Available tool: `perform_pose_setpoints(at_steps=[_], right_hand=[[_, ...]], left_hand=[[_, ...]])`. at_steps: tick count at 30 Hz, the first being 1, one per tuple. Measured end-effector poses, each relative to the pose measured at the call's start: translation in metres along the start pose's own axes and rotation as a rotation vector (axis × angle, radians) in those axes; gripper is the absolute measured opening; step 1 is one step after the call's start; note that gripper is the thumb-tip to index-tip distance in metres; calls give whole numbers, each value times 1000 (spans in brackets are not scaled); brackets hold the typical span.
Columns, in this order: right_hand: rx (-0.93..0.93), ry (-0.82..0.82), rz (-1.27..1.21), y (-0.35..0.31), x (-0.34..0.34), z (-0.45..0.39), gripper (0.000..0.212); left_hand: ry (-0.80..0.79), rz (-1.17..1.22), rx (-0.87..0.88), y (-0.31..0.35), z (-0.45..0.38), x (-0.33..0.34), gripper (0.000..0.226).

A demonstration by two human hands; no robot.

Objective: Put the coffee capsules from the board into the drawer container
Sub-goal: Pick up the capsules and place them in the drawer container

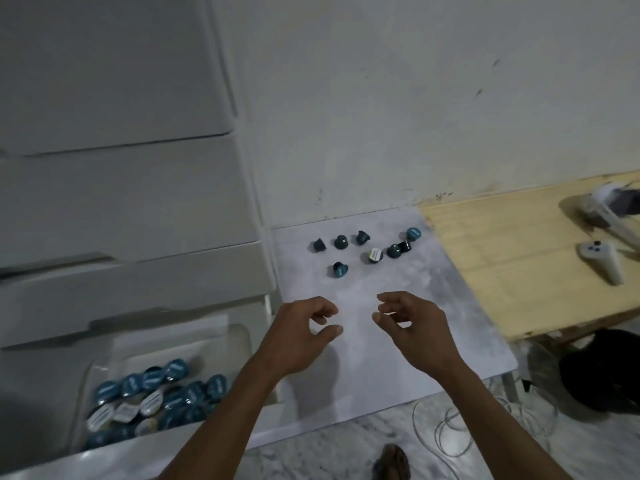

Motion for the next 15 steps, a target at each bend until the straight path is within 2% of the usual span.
perform_pose_setpoints(at_steps=[7,11,15], right_hand=[[39,-91,0,66,-27,-69,25],[18,-181,24,83,-3,-107,27],[38,-256,46,97,38,-133,31]], left_hand=[[127,5,-177,-3,-64,49,22],[228,-28,-230,-19,-100,47,20],[297,-44,-264,-39,-144,39,29]])
Point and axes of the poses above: each hand's wrist, its own z-axis away from the middle knuckle, its own x-axis out of the palm, y = z × x, the point moved 7 cm from there along -z, towards the middle knuckle, and after that the axes turned 10 degrees about -x, right-handed, at the moved point
